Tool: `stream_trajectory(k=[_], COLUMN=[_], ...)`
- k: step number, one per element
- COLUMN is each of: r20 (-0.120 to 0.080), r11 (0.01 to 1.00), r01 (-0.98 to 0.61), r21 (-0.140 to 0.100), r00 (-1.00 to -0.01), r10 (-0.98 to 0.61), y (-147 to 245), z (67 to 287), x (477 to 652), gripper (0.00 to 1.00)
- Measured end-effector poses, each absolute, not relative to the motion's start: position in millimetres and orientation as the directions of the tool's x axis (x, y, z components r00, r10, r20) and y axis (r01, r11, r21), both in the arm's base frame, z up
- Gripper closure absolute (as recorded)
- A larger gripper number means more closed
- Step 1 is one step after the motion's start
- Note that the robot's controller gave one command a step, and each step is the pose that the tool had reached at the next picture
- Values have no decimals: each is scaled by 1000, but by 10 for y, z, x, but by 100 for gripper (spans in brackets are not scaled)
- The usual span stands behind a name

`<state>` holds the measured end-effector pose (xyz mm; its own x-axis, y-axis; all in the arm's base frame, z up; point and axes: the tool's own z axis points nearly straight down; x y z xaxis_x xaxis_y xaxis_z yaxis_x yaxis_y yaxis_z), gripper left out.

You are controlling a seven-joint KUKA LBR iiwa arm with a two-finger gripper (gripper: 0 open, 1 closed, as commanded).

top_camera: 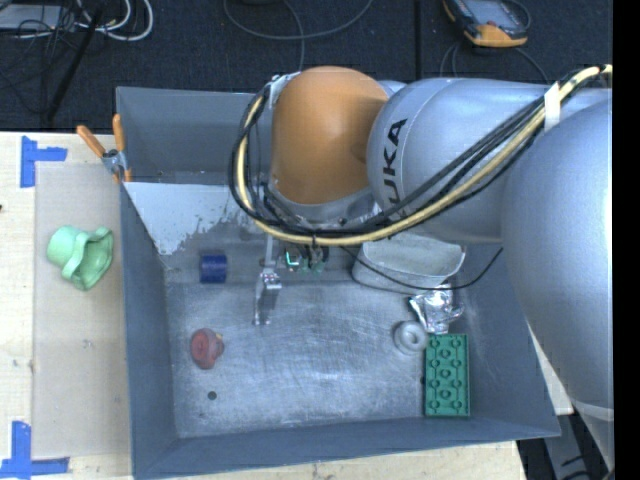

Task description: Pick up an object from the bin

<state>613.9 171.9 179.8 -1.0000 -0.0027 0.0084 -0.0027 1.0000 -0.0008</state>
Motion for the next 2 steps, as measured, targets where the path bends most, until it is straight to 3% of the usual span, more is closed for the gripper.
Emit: stream_trajectory(k=[1,2], r20=[-1,-1], r11=[994,994], r01=[-113,-109], r21=[0,1], r00=[-994,-994], r10=[-113,-109], y=[1968,1960], z=[807,795], x=[6165,6167], gripper=[0,100])
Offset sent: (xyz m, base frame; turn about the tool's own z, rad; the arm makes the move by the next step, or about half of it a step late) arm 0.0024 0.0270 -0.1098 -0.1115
